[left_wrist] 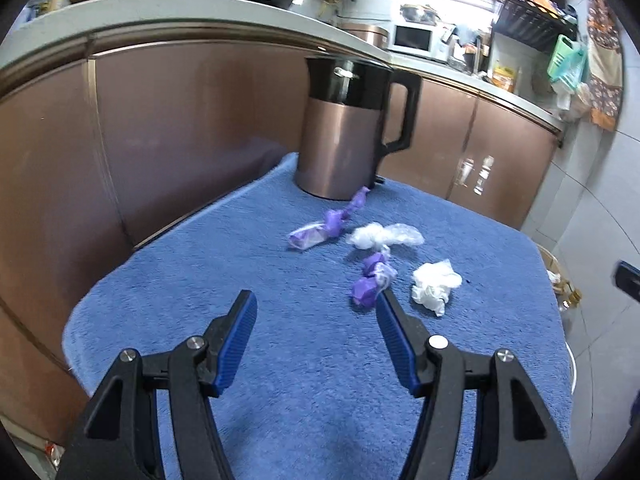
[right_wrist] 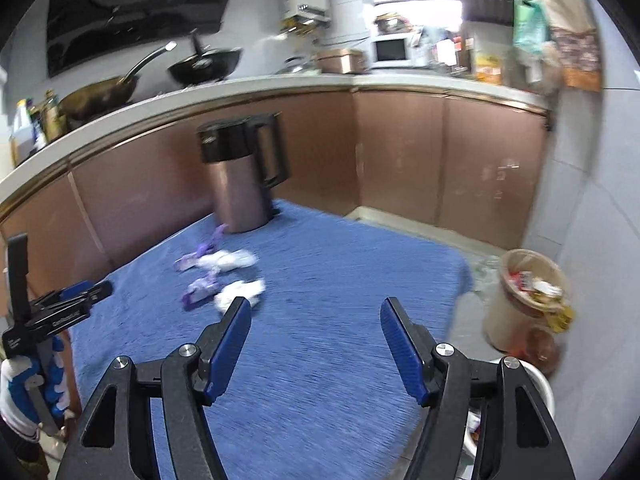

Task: Collect trash
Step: 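Move both open tools back over the table, then grasp the purple candy wrapper with the left tool while the right tool grasps a white tissue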

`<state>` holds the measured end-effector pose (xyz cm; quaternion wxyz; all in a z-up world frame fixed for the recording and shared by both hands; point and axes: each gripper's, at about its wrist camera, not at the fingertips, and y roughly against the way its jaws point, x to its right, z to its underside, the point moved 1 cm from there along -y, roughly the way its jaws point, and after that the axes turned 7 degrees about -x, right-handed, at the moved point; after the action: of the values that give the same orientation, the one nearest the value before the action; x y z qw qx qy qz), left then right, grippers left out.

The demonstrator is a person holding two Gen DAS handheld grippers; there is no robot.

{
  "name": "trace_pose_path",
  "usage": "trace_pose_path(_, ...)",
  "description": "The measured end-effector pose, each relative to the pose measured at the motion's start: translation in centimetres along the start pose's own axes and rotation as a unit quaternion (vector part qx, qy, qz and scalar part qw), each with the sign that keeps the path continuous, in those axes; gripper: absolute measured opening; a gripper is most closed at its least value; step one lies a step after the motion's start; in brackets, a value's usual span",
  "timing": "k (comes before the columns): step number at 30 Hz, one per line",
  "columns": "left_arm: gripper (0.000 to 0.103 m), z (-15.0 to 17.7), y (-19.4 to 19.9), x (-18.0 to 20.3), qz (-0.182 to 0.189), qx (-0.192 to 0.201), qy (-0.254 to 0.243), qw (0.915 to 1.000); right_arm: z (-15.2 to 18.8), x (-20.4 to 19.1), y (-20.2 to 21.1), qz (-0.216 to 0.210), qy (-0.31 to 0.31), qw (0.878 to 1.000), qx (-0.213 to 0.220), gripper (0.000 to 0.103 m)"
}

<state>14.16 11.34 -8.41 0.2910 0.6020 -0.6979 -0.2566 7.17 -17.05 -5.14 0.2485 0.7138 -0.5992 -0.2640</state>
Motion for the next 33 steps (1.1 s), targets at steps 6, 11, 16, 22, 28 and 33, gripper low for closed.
trace_pose_path(6,0.06,-1.6,-3.7,2.1,0.035,-0.026,-0.051,0.9977,-1.2,-2.5,-5.7,-0.052,0.031,0.997,-0.042,0.065)
trace_pose_path(11,0.06,-2.4,-7.7,3.7,0.053,-0.061,-0.083,0.9933,-1.7,-3.0,-9.8,-0.075,0.029,0.994,-0.069,0.065)
trace_pose_path(16,0.059,-2.7,-10.6,4.3,0.061,-0.08,-0.088,0.991,-2.1,-3.3,-13.1,-0.086,0.029,0.992,-0.091,0.065)
trace_pose_path(22,0.045,-2.9,-12.3,4.4,0.072,-0.091,-0.082,0.9898,-2.8,-4.0,-16.2,-0.103,0.028,0.988,-0.112,0.065)
trace_pose_path(28,0.038,-2.4,-13.8,3.8,0.082,-0.109,-0.066,0.9885,-3.0,-4.2,-19.1,-0.112,0.014,0.985,-0.132,0.065)
trace_pose_path(33,0.031,-2.2,-14.3,3.8,0.088,-0.115,-0.062,0.9875,-2.9,-4.5,-20.7,-0.111,0.01,0.983,-0.146,0.065)
